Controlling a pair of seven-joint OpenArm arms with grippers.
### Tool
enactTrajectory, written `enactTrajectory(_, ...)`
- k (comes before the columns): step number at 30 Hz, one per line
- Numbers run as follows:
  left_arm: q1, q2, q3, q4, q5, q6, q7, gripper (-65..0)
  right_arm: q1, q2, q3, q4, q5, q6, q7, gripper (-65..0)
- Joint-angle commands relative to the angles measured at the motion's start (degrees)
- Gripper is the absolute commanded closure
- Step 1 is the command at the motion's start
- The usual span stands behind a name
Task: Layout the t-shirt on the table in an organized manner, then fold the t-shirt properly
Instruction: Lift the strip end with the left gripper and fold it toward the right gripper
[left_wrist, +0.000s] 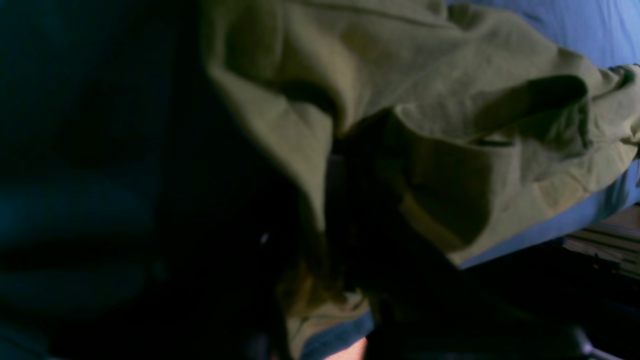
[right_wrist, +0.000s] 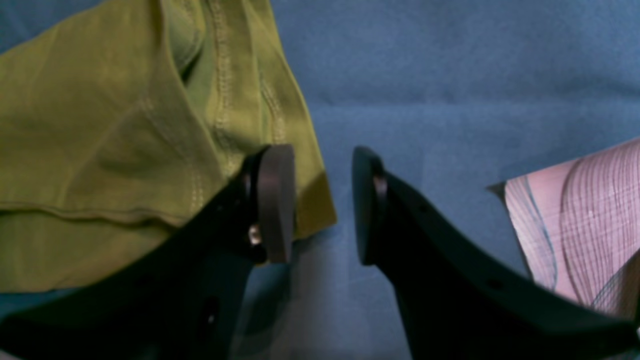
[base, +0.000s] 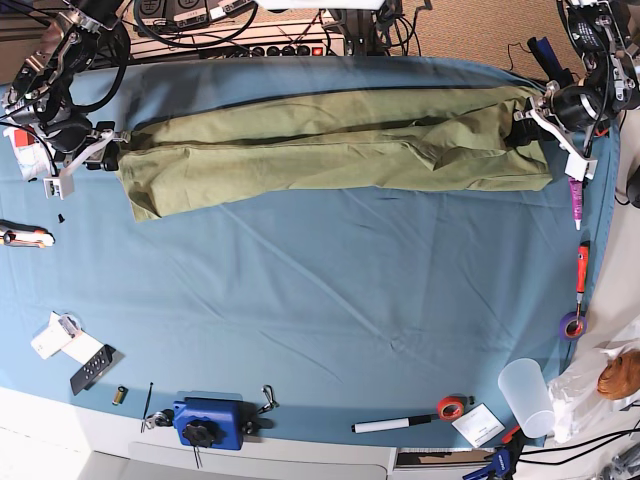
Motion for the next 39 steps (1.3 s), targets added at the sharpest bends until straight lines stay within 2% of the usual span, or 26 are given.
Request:
enactTrajectory(1,0.5,-0.5,0.0,0.9,1.5,0.7,1.8,0.0,0.3,1.0,0.3,1.0,0.8,0.0,1.4,-20.1)
enactTrajectory(7,0.5,-0.5,-0.8,7.7,1.5,0.6,2.6,0.0,0.3,1.0,0.3,1.0,0.8,0.0,1.5,-20.1)
enactTrajectory(14,1.6,-0.5,-3.7,26.7,1.2,-0.3,2.2,0.0,0.3,1.0,0.3,1.0,1.1,-0.1,3.6,-20.1)
enactTrajectory(17,4.6,-0.2,-3.7,32.7,-3.0,-4.6,1.7,0.0,0.4,1.0,0.3,1.0,2.5,-0.1,3.8,-20.1)
enactTrajectory(19,6.7,0.7,-3.6,35.3,-5.6,-6.0,1.6,0.0,0.4,1.0,0.3,1.0,3.2,-0.1,3.8,-20.1)
enactTrajectory(22,8.1,3.1,-2.2,37.7,-7.0,-6.1,0.3,0.0,0.5,1.0,0.3,1.0,3.6,-0.1,3.9,-20.1)
enactTrajectory(25,8.0,4.0,1.9,38.1,-6.7,-6.1,-1.0,0.0,0.7,1.0,0.3,1.0,3.9,-0.1,4.0,-20.1)
enactTrajectory(31,6.1,4.5,17.5,38.1,4.8,-5.2,-7.4,0.0,0.7,1.0,0.3,1.0,5.1,-0.1,4.1,-20.1)
enactTrajectory(36,2.1,7.8,29.0,37.9,17.3,-1.0,-11.0,0.0,0.7,1.0,0.3,1.0,5.1,-0.1,4.1,-20.1)
enactTrajectory(39,0.3,9.6,35.2,36.6,22.8,-0.8,-11.4,0.0,0.7,1.0,0.3,1.0,5.1,-0.1,4.1,-20.1)
